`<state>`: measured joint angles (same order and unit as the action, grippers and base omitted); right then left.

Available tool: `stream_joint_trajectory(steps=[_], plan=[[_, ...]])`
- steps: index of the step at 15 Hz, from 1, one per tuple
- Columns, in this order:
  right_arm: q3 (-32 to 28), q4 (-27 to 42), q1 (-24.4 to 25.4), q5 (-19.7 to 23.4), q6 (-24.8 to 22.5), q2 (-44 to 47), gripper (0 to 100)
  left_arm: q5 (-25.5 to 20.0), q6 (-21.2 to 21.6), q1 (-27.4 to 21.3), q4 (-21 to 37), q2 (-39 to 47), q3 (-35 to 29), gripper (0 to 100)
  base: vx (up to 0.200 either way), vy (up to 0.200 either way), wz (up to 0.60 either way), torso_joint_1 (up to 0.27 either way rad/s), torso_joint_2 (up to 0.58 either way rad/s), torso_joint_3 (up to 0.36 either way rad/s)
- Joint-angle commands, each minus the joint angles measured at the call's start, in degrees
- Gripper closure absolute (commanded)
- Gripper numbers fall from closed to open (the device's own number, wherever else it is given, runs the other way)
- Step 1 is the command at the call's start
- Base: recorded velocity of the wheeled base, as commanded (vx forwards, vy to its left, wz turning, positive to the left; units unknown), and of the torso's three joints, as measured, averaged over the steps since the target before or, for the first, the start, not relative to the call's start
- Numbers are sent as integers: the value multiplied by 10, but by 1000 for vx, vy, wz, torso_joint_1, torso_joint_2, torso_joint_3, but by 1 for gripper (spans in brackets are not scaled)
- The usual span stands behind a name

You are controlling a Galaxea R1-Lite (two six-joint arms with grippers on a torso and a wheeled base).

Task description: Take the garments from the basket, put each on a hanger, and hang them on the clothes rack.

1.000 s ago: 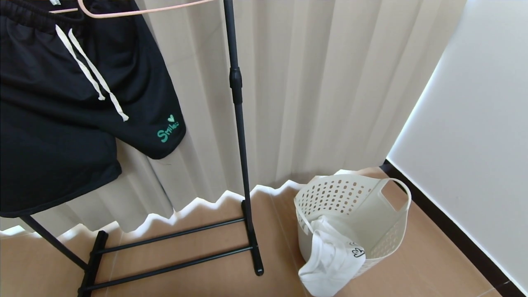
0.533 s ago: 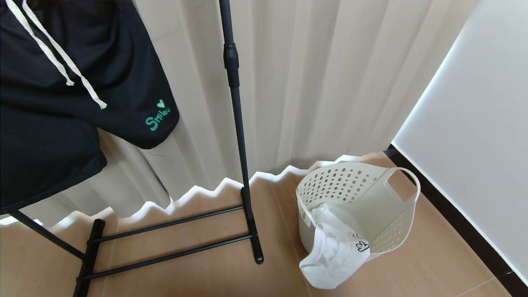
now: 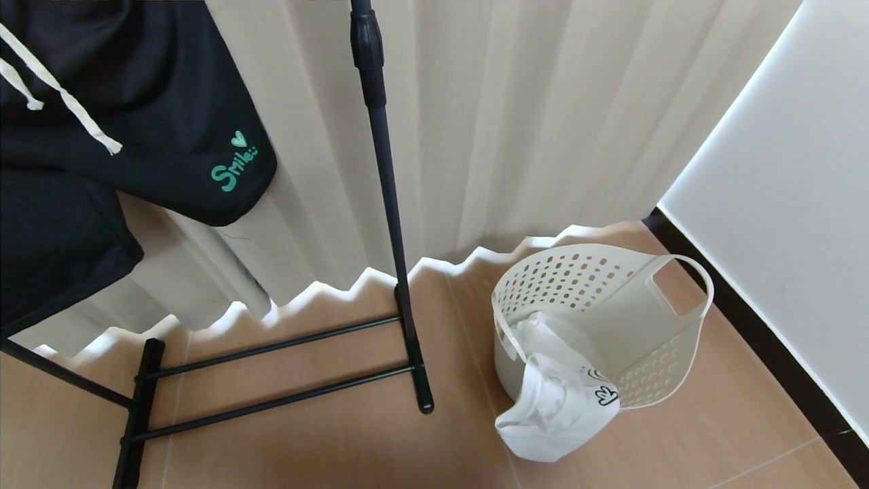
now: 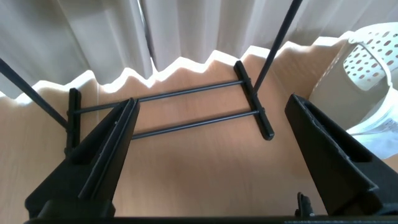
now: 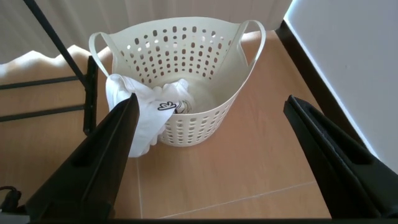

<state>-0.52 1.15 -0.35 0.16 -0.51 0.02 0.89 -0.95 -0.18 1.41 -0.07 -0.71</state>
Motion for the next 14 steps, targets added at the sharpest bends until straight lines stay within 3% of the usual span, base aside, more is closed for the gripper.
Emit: stream_joint_trajectory(steps=[1,14], plan=[[0,0,0,1,0,0,0,1,0,0,0,1,0,0,0,0,0,7,2,-203],[0,0,13,2,2,22,0,3,-2,0,-2,1,0,0,0,0,0,2,4,-195]])
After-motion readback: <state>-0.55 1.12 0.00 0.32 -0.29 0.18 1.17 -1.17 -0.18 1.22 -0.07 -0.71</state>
